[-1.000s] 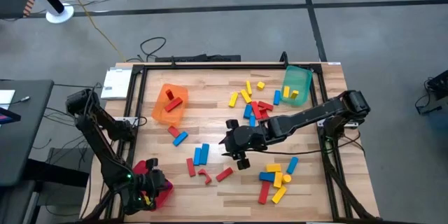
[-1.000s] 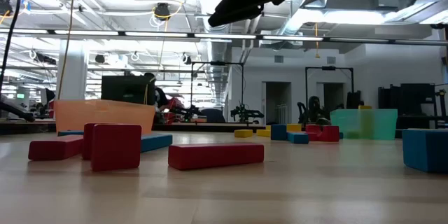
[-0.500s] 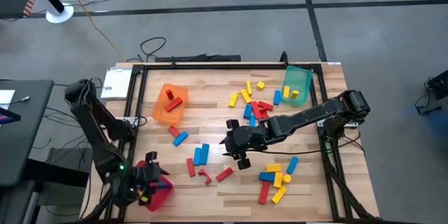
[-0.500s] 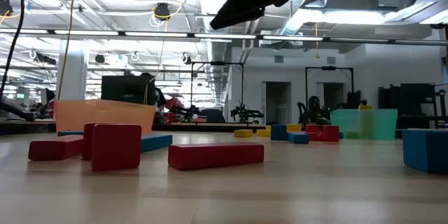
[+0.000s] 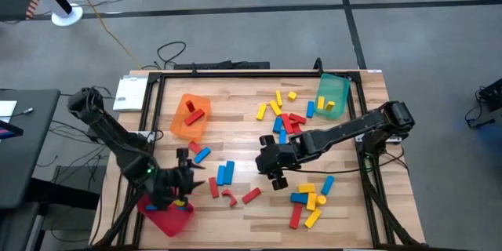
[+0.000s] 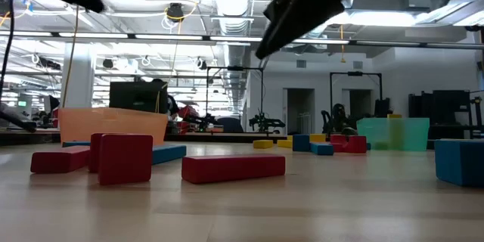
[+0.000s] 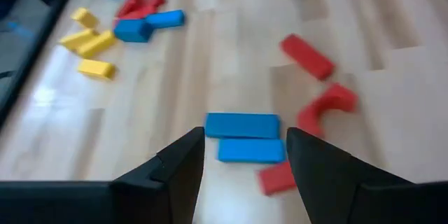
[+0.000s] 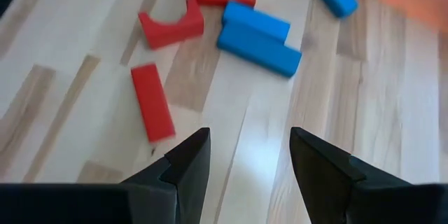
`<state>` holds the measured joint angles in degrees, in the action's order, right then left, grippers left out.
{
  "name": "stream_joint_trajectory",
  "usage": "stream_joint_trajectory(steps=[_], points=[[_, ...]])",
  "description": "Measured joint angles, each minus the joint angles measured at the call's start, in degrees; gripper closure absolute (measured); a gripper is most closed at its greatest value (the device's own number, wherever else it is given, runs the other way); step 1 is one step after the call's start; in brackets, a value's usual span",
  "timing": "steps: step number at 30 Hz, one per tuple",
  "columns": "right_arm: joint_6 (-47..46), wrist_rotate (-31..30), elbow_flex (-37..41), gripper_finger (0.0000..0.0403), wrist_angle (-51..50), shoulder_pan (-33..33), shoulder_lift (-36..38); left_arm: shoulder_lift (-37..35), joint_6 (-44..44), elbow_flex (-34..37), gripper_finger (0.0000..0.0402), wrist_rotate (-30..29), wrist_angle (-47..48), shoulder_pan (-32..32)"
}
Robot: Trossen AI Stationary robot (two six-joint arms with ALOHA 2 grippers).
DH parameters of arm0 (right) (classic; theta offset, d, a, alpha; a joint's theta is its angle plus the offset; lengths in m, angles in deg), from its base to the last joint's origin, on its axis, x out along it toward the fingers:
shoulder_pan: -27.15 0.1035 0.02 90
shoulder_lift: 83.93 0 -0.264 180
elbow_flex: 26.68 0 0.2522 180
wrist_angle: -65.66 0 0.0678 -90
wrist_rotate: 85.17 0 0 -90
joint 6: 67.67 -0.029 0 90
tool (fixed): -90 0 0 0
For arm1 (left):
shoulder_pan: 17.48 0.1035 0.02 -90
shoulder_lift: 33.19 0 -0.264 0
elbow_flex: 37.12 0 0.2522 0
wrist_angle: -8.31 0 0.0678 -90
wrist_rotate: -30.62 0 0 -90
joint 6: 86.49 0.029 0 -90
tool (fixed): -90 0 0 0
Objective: Sort blocks
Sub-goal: Put the yellow wooden block into the green bin
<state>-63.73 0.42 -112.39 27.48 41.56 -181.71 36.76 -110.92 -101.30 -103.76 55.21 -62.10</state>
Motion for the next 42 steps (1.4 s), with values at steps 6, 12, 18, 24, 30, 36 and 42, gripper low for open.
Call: stream_joint_trajectory(steps=[6, 12, 18, 24, 30, 36, 42], points=[[-2.25, -0.02, 0.00, 0.0194, -5.13, 1.05, 0.00, 0.00, 6.68, 0.00, 0.0203, -0.04, -0.92, 7.37], [-5.15, -0.04, 0.00, 0.0194, -12.16, 1.85, 0.00, 0.00, 12.31, 0.00, 0.0203, 0.66, -1.53, 13.14], [-11.08, -0.13, 0.04, 0.0194, -20.94, 3.76, 0.00, 0.00, 20.79, 3.34, 0.0203, 9.04, -13.10, 18.21], [-17.35, -0.09, 0.04, 0.0194, -28.85, 8.35, 0.00, 0.05, 24.33, 9.37, 0.0203, 19.20, -24.56, 23.25], [-23.98, 1.40, 0.04, 0.0194, -32.65, 13.75, 0.00, 0.04, 25.21, 12.41, 0.0203, 25.63, -31.28, 26.09], [-29.76, 2.82, 0.04, 0.0194, -31.63, 18.00, 0.00, 0.42, 28.55, 12.44, 0.0203, 29.14, -35.53, 26.92], [-30.66, -0.93, 0.04, 0.0194, -22.56, 21.33, 0.00, 0.42, 29.80, 12.44, 0.0203, 29.23, -37.25, 28.04]])
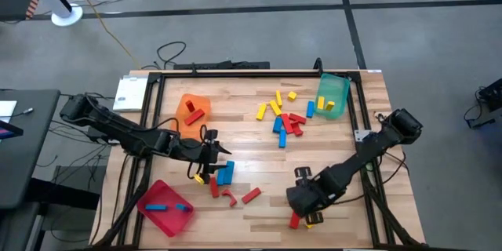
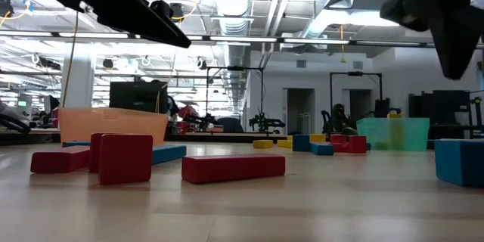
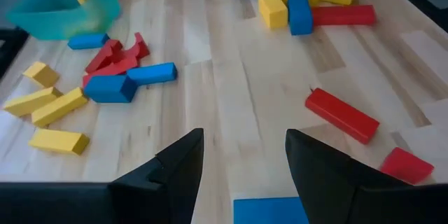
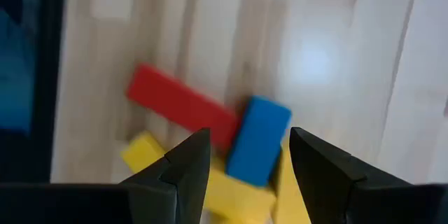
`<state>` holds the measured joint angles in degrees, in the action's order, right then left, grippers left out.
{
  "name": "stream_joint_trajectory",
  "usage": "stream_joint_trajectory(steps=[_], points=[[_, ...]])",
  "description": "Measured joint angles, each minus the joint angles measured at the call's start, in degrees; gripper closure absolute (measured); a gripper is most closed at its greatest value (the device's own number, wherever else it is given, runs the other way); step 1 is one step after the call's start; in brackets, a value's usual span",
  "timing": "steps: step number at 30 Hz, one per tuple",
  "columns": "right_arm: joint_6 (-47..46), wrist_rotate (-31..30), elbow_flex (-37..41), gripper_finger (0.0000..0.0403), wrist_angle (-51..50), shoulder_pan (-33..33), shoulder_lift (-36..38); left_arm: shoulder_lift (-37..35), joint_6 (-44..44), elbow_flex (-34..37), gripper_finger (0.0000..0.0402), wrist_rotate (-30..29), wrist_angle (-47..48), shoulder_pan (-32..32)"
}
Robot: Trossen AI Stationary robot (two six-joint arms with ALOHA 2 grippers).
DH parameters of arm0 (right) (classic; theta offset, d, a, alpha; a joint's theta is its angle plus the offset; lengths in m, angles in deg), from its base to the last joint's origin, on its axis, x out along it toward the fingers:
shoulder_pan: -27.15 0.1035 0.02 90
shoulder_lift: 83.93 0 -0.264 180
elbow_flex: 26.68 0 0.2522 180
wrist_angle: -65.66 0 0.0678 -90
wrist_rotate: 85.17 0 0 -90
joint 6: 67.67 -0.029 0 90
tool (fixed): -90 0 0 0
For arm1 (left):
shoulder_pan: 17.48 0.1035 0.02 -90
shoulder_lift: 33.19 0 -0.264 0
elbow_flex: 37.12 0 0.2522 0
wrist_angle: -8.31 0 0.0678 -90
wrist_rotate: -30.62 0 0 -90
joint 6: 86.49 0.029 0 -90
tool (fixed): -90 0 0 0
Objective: Sort blocks
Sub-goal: Put the yellow wooden block into the green bin
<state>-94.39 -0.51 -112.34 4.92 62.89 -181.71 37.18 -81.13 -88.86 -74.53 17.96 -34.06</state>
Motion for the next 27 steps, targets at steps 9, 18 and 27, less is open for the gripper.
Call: stream_joint_trajectory(steps=[9, 18, 27], points=[[-4.37, -3.99, 1.74, 0.0199, -7.08, -0.36, 0.04, 0.02, -0.52, 0.00, 0.0203, 2.61, -0.48, 1.29], [-5.10, 0.56, 10.01, 0.0208, -1.81, -3.68, 0.01, 0.02, -0.98, -0.02, 0.0203, 2.68, -0.48, 1.29], [-2.76, 3.12, 11.54, 0.0212, 4.22, -5.41, 0.14, 0.02, -0.70, -0.04, 0.0203, 2.64, -0.55, 1.29]])
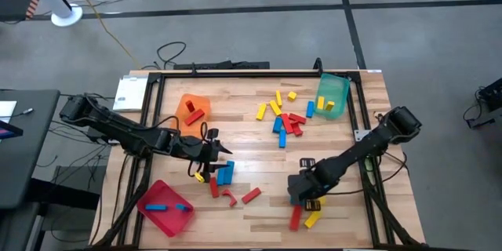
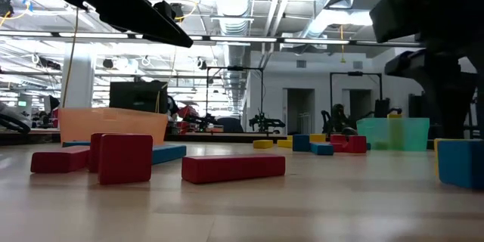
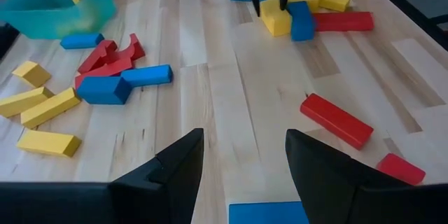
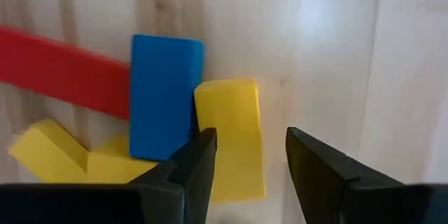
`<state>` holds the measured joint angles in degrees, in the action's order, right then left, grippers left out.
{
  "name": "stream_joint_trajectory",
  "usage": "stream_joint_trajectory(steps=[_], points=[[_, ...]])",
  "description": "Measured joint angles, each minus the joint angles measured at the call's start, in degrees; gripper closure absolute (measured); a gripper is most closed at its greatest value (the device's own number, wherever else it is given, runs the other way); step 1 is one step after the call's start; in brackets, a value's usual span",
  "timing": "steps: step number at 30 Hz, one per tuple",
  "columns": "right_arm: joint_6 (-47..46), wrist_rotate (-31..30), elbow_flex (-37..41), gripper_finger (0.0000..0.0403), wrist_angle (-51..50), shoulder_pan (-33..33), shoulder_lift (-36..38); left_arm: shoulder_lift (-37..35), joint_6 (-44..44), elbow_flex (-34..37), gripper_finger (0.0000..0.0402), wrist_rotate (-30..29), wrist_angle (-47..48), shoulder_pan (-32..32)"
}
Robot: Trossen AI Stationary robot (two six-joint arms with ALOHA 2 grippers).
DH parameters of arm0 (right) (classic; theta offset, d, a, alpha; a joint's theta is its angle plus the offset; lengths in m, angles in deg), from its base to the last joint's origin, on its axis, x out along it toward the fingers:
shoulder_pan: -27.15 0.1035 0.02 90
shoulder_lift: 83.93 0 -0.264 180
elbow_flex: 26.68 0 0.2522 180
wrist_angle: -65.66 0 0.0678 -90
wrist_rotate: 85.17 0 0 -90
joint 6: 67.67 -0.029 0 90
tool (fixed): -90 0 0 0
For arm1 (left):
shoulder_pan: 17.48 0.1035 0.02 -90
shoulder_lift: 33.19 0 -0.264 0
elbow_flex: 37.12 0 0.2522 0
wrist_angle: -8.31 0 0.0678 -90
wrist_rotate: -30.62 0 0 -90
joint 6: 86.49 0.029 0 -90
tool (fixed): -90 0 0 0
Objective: Sort blocks
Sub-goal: Put the yellow wooden block into the green bin
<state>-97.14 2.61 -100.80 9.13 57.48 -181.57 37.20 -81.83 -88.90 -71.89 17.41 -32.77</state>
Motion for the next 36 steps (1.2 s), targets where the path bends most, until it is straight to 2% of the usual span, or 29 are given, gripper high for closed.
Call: stream_joint_trajectory(steps=[10, 17, 24, 31, 36], points=[[-0.06, -0.45, 0.02, 0.0212, -0.49, -0.79, -0.05, 0.00, 0.70, 0.00, 0.0203, -0.05, 0.02, 0.00], [0.87, -3.69, -0.29, 0.0212, -2.04, -2.95, -0.10, 0.00, 1.14, 0.00, 0.0203, -0.16, 0.02, 0.00], [4.88, -8.08, -4.74, 0.0212, -4.96, -4.26, -0.21, 0.00, 1.16, 0.00, 0.0203, -0.13, 0.07, 0.00], [5.97, -7.00, -6.78, 0.0212, -5.56, -4.46, 0.17, 0.00, 1.16, -0.02, 0.0203, -0.13, 0.64, 0.00], [2.85, -5.29, -6.78, 0.0212, -8.90, -4.46, -0.01, 0.02, 1.09, -0.02, 0.0203, -0.10, 1.38, 0.00]])
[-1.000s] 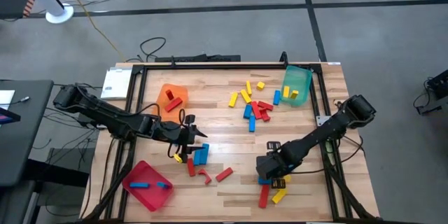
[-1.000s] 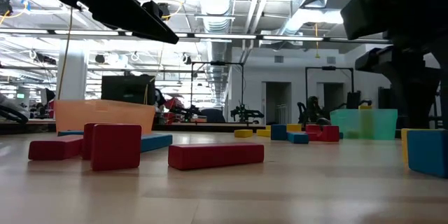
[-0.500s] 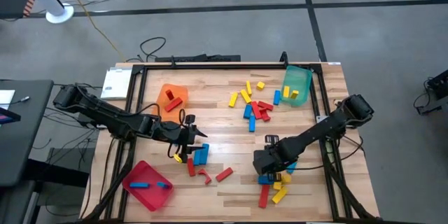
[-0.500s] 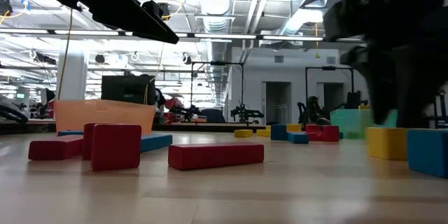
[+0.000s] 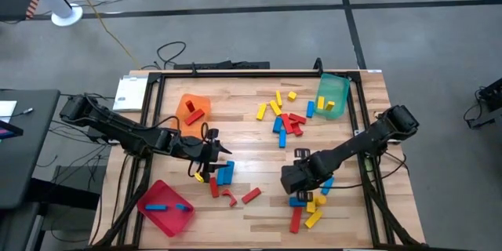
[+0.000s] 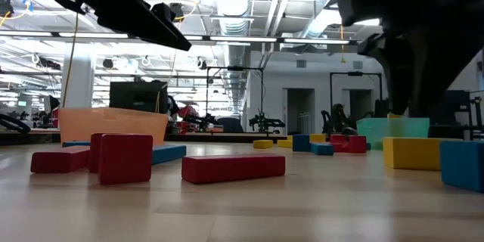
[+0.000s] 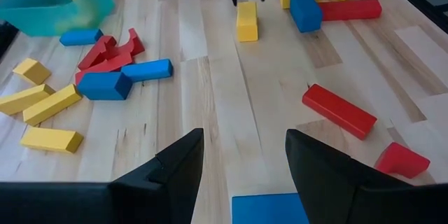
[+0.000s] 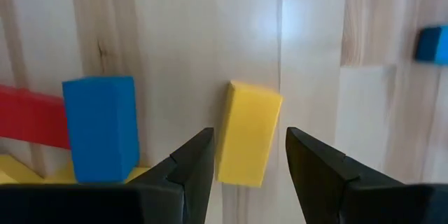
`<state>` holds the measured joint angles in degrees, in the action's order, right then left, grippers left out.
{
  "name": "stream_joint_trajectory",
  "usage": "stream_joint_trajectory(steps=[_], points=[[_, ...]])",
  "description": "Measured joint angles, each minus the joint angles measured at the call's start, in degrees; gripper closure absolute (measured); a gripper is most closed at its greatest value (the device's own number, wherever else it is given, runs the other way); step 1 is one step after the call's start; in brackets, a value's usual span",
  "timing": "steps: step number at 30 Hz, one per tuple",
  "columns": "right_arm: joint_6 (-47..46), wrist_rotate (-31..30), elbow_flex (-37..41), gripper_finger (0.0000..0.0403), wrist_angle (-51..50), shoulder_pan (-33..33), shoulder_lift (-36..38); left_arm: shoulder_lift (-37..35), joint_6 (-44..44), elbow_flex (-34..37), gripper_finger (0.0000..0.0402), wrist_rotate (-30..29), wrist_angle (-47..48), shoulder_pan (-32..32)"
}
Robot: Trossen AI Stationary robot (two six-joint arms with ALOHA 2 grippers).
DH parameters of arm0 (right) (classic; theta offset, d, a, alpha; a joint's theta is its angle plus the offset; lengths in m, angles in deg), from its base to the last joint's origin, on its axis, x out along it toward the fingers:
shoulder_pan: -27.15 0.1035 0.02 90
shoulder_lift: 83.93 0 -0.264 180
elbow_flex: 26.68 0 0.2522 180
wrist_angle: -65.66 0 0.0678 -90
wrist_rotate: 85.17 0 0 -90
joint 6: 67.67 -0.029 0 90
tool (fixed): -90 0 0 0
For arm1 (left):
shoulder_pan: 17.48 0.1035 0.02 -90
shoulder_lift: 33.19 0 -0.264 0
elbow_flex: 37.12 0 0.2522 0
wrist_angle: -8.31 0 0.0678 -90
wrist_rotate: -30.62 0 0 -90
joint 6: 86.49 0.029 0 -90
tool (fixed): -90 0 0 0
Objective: Sort blocks
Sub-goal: Put the yellow wooden block into the green bin
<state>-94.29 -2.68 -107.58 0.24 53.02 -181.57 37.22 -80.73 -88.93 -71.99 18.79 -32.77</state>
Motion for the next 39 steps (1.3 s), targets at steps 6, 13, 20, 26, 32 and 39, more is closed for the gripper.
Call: stream_joint_trajectory(steps=[6, 13, 20, 26, 32, 39], points=[[-3.50, 0.54, 0.17, 0.0212, -0.61, -0.04, 0.00, 0.00, 0.01, 0.00, 0.0203, 0.10, 0.04, 0.00], [-7.00, 3.10, 5.22, 0.0197, 1.45, -1.74, -0.04, 0.00, 0.02, 0.00, 0.0203, 0.73, 0.02, 0.02], [-6.00, 3.21, 6.54, 0.0169, 6.73, -2.38, -0.04, 0.00, 0.02, 0.00, 0.0203, 0.82, 0.04, 0.02], [-4.67, 4.20, 6.56, 0.0170, 9.08, -2.45, -0.22, 0.00, 0.22, 0.00, 0.0203, 0.84, -0.03, 0.02], [-4.42, 4.17, 6.56, 0.0173, 9.06, -2.81, -0.27, 0.00, 0.25, 0.00, 0.0203, 0.84, -0.03, 0.02], [-1.70, 4.55, 6.51, 0.0173, 11.99, -3.63, -3.89, 0.00, 0.26, 0.00, 0.0203, 0.87, 0.04, 0.02]])
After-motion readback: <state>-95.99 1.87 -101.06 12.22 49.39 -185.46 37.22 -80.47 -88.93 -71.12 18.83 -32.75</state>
